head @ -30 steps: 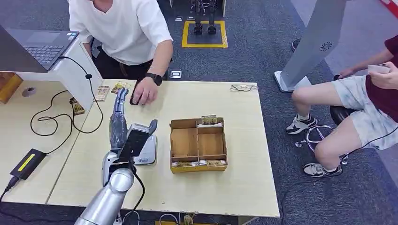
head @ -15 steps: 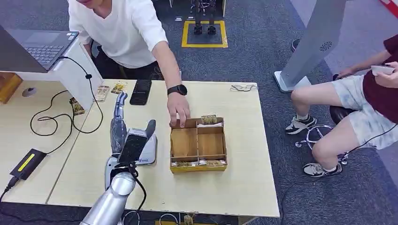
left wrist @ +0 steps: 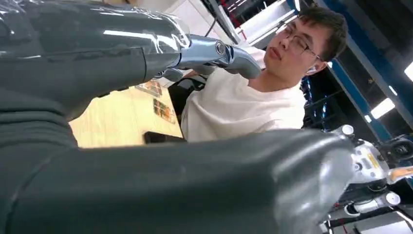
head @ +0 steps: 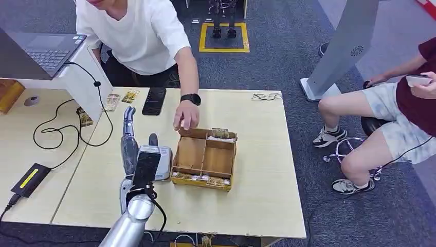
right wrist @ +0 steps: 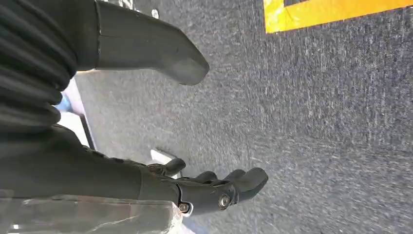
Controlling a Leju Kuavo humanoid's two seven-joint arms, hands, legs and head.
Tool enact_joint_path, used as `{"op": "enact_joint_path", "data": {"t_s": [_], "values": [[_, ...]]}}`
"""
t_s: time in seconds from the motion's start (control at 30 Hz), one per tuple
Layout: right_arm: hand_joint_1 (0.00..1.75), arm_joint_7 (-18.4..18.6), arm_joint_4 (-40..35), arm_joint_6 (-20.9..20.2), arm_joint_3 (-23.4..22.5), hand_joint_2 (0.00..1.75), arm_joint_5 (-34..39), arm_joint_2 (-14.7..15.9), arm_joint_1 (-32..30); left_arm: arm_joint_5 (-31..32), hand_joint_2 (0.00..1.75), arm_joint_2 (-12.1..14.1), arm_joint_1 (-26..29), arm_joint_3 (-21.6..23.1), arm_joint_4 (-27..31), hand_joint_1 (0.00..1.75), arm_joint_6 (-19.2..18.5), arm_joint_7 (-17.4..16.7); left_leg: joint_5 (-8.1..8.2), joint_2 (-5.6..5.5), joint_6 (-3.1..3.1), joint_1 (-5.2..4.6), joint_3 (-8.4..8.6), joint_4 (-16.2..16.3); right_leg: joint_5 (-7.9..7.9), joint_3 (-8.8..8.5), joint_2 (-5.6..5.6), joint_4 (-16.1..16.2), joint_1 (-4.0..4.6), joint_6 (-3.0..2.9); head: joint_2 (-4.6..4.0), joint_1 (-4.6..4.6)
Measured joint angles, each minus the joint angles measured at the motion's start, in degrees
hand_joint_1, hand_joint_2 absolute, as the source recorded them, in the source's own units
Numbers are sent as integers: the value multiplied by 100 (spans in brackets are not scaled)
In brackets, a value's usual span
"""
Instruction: Pass the card to the sensor for recognition and then transmit it.
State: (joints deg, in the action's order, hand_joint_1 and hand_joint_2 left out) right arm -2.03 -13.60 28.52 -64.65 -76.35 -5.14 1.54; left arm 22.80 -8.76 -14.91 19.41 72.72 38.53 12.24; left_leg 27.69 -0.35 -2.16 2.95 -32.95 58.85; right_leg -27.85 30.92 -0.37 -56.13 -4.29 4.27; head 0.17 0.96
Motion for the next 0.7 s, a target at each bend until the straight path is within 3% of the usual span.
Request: {"op": "enact_joint_path", "data": {"t_s": [0.7], "values": [[0,-35,-76,-41,-280,175,77,-85,-1,82,0,-48,158,0,29,0,118,81,0,0,0,0,0,0,0,1,0,0,0,0,0,2]]}}
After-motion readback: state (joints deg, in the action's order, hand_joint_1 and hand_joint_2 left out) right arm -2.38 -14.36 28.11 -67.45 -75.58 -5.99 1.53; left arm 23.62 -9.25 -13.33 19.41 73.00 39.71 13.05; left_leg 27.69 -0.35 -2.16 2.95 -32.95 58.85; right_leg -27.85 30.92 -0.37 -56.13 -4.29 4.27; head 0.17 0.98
